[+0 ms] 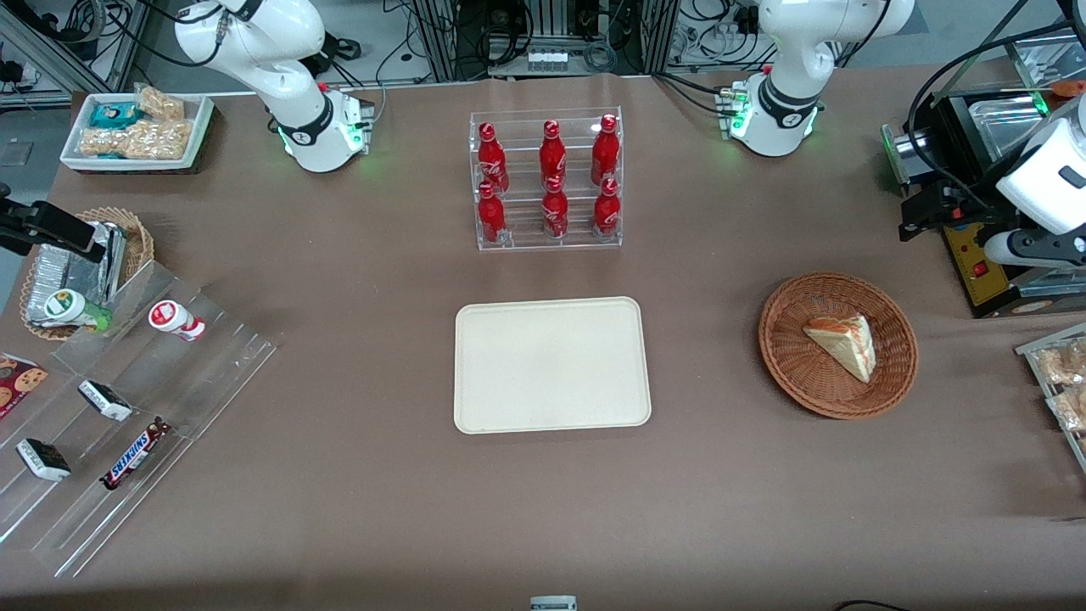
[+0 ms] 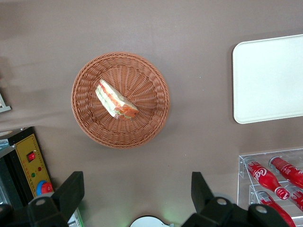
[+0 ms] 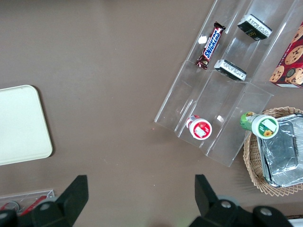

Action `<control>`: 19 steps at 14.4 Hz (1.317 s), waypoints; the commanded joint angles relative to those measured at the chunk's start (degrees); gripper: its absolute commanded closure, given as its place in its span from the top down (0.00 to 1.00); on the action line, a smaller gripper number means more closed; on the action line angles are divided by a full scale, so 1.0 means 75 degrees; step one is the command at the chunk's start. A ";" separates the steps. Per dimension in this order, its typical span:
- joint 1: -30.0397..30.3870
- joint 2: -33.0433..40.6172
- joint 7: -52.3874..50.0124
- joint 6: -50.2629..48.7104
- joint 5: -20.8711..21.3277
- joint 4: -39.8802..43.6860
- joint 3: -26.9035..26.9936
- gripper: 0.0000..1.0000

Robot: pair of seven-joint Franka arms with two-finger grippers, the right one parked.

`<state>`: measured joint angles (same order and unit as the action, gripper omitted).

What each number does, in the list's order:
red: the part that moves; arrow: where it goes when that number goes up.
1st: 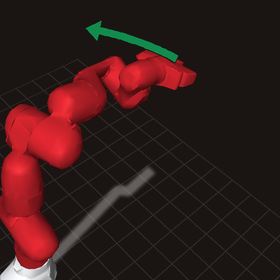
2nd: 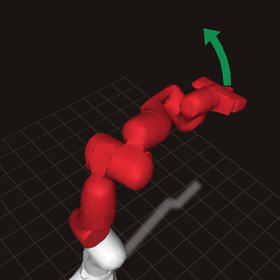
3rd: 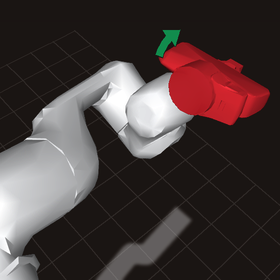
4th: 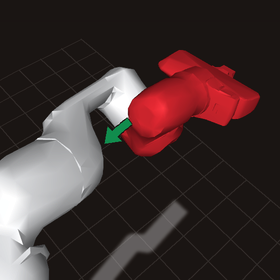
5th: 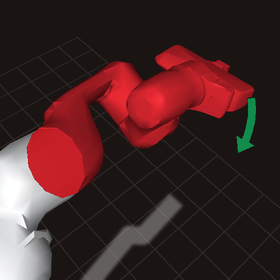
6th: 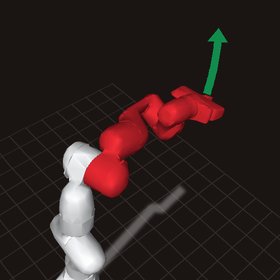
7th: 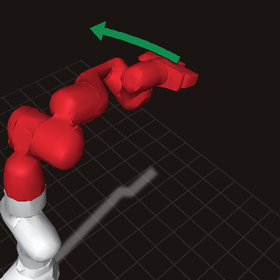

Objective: Place sandwich from basket to tray
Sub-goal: 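Move the left gripper over the sandwich in the wicker basket and lower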

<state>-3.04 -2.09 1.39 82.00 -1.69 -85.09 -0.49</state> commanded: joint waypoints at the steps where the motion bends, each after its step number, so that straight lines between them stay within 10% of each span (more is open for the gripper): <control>1: -0.0051 0.0032 0.0036 -0.0024 -0.0056 0.0049 0.0089 1.00; 15: -0.0004 -0.1009 -0.0127 0.0127 0.0669 -0.0372 0.0194 1.00; 19: 0.0113 -0.0848 -0.0853 0.1577 0.0682 -0.1974 0.0265 1.00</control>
<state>-2.59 -10.96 -2.60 88.73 2.74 -92.87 1.36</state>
